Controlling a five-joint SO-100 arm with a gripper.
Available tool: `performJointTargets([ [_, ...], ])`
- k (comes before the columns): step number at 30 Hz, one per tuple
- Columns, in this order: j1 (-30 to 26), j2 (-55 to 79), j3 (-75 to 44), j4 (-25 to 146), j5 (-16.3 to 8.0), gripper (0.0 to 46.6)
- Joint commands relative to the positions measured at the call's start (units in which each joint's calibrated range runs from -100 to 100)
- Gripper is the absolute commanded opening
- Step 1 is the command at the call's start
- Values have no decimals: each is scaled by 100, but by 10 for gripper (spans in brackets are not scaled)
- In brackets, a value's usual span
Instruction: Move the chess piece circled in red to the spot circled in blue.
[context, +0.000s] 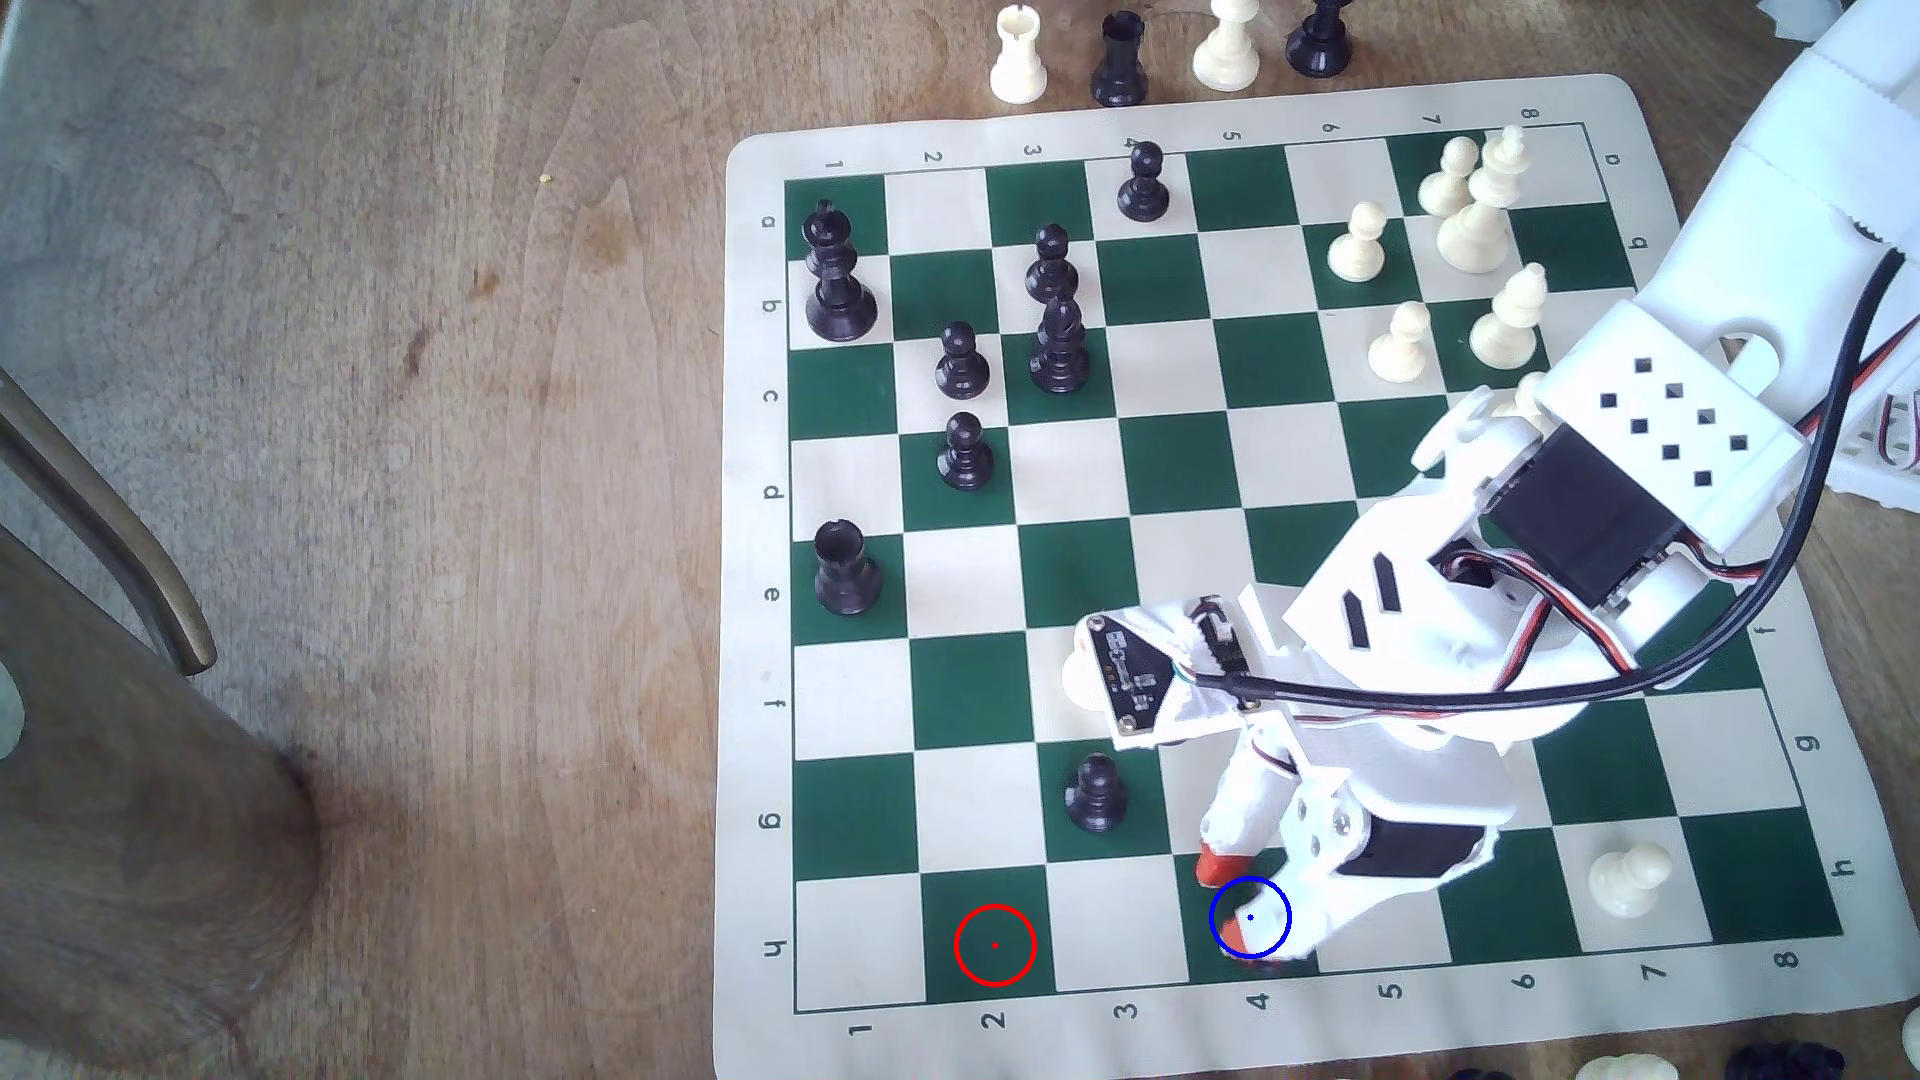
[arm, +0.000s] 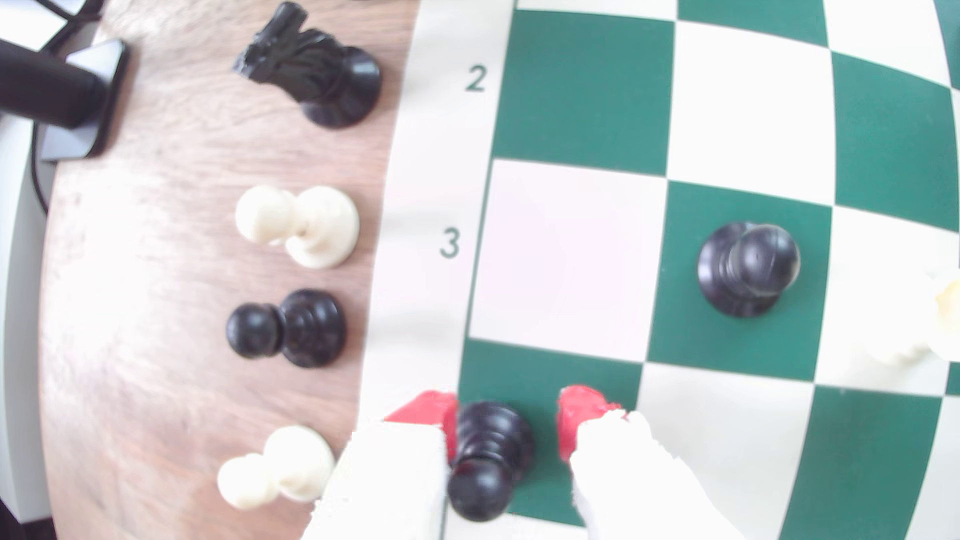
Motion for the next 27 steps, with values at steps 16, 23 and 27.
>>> performJointTargets([
  [16,522,-977,-233,-106,-15,212],
  [23,1101,-2709,-52,516,83,235],
  [27,1860,-3863,637,639,400,240],
])
